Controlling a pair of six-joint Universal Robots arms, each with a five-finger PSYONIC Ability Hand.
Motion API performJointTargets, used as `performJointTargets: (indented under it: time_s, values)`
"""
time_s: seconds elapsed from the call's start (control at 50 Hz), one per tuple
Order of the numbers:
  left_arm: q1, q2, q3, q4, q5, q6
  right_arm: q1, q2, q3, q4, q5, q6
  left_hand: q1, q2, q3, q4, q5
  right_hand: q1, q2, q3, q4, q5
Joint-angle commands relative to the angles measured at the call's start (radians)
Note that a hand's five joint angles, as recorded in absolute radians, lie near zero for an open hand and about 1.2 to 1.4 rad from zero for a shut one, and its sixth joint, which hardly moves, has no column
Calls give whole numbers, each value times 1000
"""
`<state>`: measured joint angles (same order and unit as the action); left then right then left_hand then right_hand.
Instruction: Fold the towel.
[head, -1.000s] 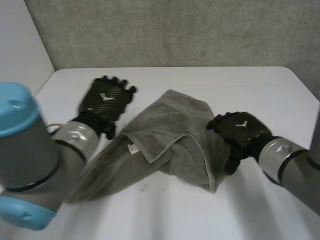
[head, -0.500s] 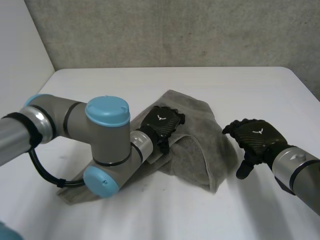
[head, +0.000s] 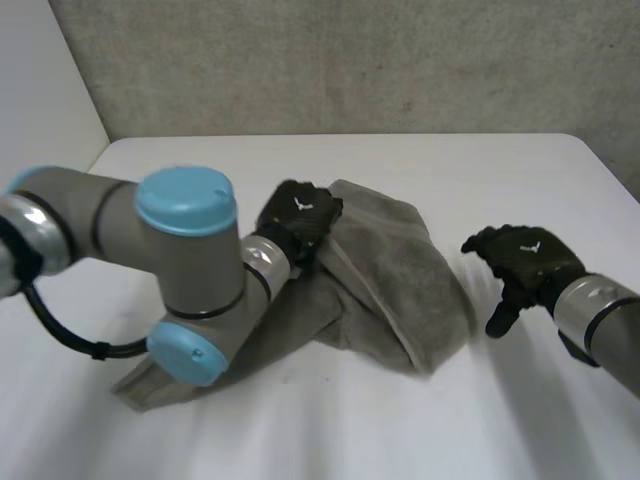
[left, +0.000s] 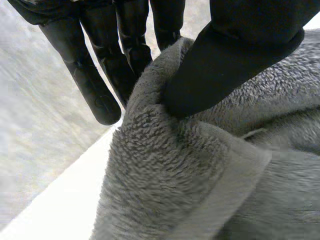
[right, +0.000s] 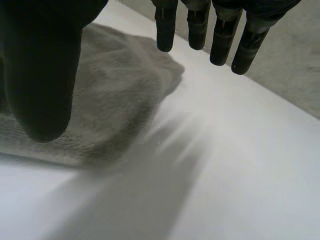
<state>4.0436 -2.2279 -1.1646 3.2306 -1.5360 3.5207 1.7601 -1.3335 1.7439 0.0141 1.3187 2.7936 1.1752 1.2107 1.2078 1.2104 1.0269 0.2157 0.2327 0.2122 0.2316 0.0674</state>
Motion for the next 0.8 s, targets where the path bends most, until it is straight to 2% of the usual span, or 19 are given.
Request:
performJointTargets:
  time_s: [0.02, 0.1, 0.14, 0.16, 0.18, 0.2, 0.24, 0.28, 0.36, 0.42, 0.46, 0.48, 0.54, 0.62, 0.68, 0.72, 0.8]
  values:
    - [48, 223, -84, -3, -6, 127, -8, 37, -96, 70, -70, 27, 221, 186, 188, 186, 195, -41, -58, -38, -57, -67]
    - [71, 382, -107, -6, -6, 127, -5, 42, -129, 116, -134, 92, 221, 186, 188, 186, 195, -41, -58, -38, -57, -67]
    - [74, 424, -110, -9, -4, 127, -2, 54, -159, 135, -224, 154, 221, 186, 188, 186, 195, -41, -58, -38, -57, -67]
    - [78, 463, -113, -14, -4, 127, -2, 54, -159, 135, -225, 155, 221, 186, 188, 186, 195, -41, -58, -38, -57, -67]
    - [78, 464, -113, -14, -4, 127, -1, 69, -168, 135, -272, 173, 221, 186, 188, 186, 195, -41, -58, -38, -57, -67]
    - [83, 502, -116, -23, -3, 127, -1, 70, -169, 135, -272, 173, 221, 186, 188, 186, 195, -41, -58, -38, -57, -67]
    - [86, 537, -121, -34, -3, 126, 5, 99, -187, 132, -343, 193, 221, 186, 188, 186, 195, -41, -58, -38, -57, -67]
    - [86, 564, -127, -46, -3, 124, 10, 115, -201, 126, -358, 196, 221, 186, 188, 186, 195, -41, -58, -38, -57, -67]
    - [86, 626, -148, -75, -1, 121, 35, 174, -250, 99, -337, 241, 221, 186, 188, 186, 195, -41, -58, -38, -57, -67]
    - [86, 663, -170, -81, -1, 121, 82, 251, -317, 55, -285, 330, 221, 186, 188, 186, 195, -41, -58, -38, -57, -67]
    - [86, 678, -182, -80, -1, 122, 107, 313, -378, 9, -213, 406, 221, 186, 188, 186, 195, -41, -58, -38, -57, -67]
    - [86, 692, -191, -80, -1, 122, 107, 313, -379, 9, -213, 406, 221, 186, 188, 186, 195, -41, -58, -38, -57, -67]
    - [87, 706, -196, -81, -1, 122, 116, 350, -426, -26, -135, 443, 221, 186, 188, 186, 195, -41, -58, -38, -57, -67]
    - [94, 729, -213, -83, -1, 122, 122, 337, -422, -39, -53, 466, 221, 186, 188, 186, 195, -41, -58, -38, -57, -67]
    - [118, 748, -228, -83, 0, 122, 122, 317, -406, -45, -33, 481, 221, 186, 188, 186, 195, -41, -58, -38, -57, -67]
    - [130, 751, -236, -83, 0, 122, 108, 259, -356, -77, 6, 533, 221, 186, 188, 186, 195, -41, -58, -38, -57, -67]
    - [158, 752, -253, -83, 4, 121, 108, 231, -323, -102, 13, 586, 221, 186, 188, 186, 195, -41, -58, -38, -57, -67]
